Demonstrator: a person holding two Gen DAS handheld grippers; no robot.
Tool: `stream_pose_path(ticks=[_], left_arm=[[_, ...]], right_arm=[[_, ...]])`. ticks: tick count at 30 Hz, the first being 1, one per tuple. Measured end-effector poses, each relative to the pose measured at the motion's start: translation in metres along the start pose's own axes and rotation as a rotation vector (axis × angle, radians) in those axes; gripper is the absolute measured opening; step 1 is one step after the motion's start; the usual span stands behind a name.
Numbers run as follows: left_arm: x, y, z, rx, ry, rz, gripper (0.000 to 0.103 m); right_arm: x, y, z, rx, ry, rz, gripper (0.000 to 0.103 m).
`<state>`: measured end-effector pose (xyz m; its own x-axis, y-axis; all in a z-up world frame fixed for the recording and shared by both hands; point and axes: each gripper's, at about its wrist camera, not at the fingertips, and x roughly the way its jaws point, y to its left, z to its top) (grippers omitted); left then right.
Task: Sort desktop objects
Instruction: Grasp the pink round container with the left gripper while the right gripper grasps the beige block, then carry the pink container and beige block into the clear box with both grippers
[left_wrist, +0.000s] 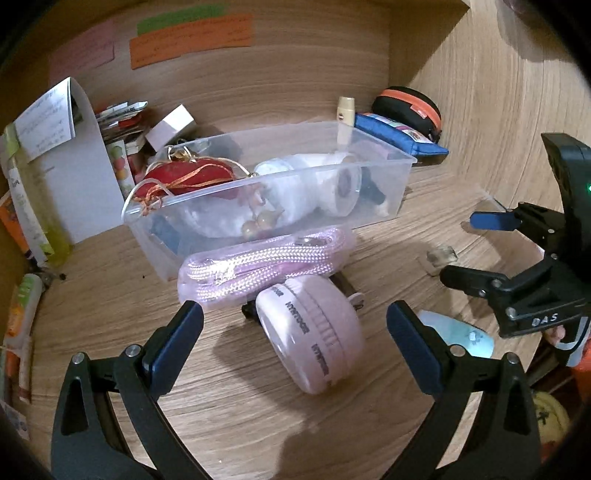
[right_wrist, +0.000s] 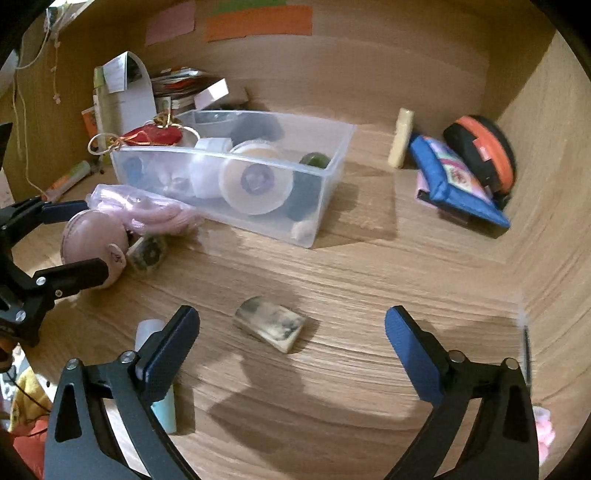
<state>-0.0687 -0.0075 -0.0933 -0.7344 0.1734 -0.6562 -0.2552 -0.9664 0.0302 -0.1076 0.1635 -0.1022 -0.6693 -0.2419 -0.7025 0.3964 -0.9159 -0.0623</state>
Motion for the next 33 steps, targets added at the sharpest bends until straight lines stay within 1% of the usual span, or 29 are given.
stream_pose_path(ticks=[1,3,4,5,7,8,9,10,11,12,15,19,22,24,28,33], left_arm=[[0.000,0.000,0.000,0.002,0.002,-0.002,0.101],[0.000,-0.002,0.001,0.009,0.002,-0.019,0.101],[-0.001,-0.003,0.001,0.012,0.000,-0.022,0.101],[-0.002,-0.004,0.001,0.016,-0.006,-0.015,0.100],[-0.001,-0.005,0.001,0.024,-0.004,-0.015,0.094],[0.000,-0.005,0.001,0.027,-0.001,-0.015,0.084],[0.002,-0.006,0.001,0.030,0.005,-0.008,0.070],[0.003,-0.007,0.001,0.032,0.010,0.000,0.067],[0.005,-0.008,0.000,0.043,0.022,-0.002,0.061],[0.005,-0.009,0.000,0.046,0.020,0.001,0.061],[0.003,-0.011,-0.001,0.057,0.013,0.003,0.060],[-0.003,-0.010,-0.002,0.048,-0.021,0.009,0.060],[-0.009,-0.005,-0.002,0.021,-0.042,0.002,0.060],[-0.012,-0.003,-0.003,0.006,-0.048,0.010,0.060],[-0.019,0.003,-0.004,-0.027,-0.060,0.009,0.060],[-0.039,0.010,0.003,-0.052,-0.120,0.035,0.060]], right_arm=[[0.001,0.001,0.000,-0.013,0.005,0.004,0.087],[0.003,0.006,-0.002,-0.038,0.017,0.007,0.082],[0.005,0.008,-0.003,-0.049,0.027,0.001,0.078],[0.008,0.010,-0.005,-0.057,0.039,-0.006,0.070],[0.007,0.009,-0.007,-0.046,0.034,0.011,0.066],[0.008,0.007,-0.007,-0.032,0.036,0.031,0.062],[0.009,0.004,-0.007,-0.012,0.040,0.049,0.060],[0.009,0.003,-0.006,-0.004,0.040,0.053,0.054],[0.009,0.003,-0.006,-0.004,0.039,0.056,0.045],[0.008,0.003,-0.006,-0.008,0.039,0.065,0.041],[0.009,0.003,-0.005,-0.014,0.039,0.063,0.041],[0.003,0.006,-0.004,-0.022,0.024,0.076,0.041],[-0.007,0.007,0.001,-0.023,-0.005,0.085,0.041],[-0.016,0.006,0.006,-0.022,-0.027,0.090,0.041],[-0.034,0.006,0.016,-0.019,-0.095,0.090,0.041],[-0.049,0.005,0.029,-0.026,-0.144,0.095,0.041]])
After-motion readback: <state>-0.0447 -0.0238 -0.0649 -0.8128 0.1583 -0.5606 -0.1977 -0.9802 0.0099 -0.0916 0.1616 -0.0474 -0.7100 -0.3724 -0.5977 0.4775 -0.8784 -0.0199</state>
